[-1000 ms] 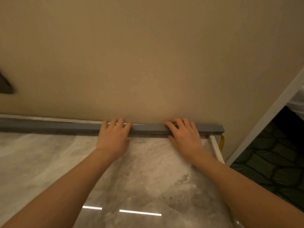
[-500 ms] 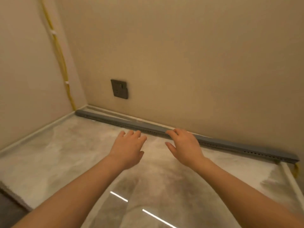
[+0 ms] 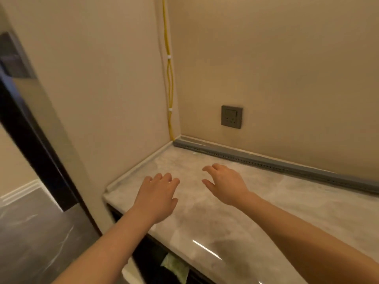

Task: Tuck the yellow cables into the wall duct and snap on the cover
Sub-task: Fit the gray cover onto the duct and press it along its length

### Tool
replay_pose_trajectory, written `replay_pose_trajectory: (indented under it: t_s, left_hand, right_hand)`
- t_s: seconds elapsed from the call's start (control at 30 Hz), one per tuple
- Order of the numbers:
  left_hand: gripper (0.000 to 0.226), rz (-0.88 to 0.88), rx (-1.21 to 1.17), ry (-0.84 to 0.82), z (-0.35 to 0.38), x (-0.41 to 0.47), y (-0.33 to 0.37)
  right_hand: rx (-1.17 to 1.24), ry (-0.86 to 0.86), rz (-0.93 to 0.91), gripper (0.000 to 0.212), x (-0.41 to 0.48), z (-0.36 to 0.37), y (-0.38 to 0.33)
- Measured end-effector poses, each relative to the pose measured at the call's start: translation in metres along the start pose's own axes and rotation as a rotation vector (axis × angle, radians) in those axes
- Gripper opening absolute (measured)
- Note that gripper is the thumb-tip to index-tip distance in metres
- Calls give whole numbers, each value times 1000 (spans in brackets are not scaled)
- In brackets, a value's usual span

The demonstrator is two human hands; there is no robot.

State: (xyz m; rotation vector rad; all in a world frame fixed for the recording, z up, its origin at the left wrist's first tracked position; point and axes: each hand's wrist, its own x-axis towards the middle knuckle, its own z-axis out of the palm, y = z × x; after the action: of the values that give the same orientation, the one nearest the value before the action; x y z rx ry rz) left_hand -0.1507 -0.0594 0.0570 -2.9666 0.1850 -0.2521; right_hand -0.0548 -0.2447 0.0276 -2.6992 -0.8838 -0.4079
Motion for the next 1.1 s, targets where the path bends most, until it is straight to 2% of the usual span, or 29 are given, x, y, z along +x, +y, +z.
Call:
replay_pose_trajectory:
  t_s: [0.3,0.7,0.87,1.1]
  left_hand:
    - [43,-24,-24,-57,30,39,-81]
    - [50,7,71,-318,94,176,-165]
    - [57,109,138,-319,119,238,-170]
    - [44,480,497,-136,131,354,-171]
  right_hand:
    - [80,-58,49,37,91,69,-42]
    - [53,-132,176,41,229,158,2]
    - [-53,-67,285,45,258,177,31]
    - [-131,-38,445,44,285,191,64]
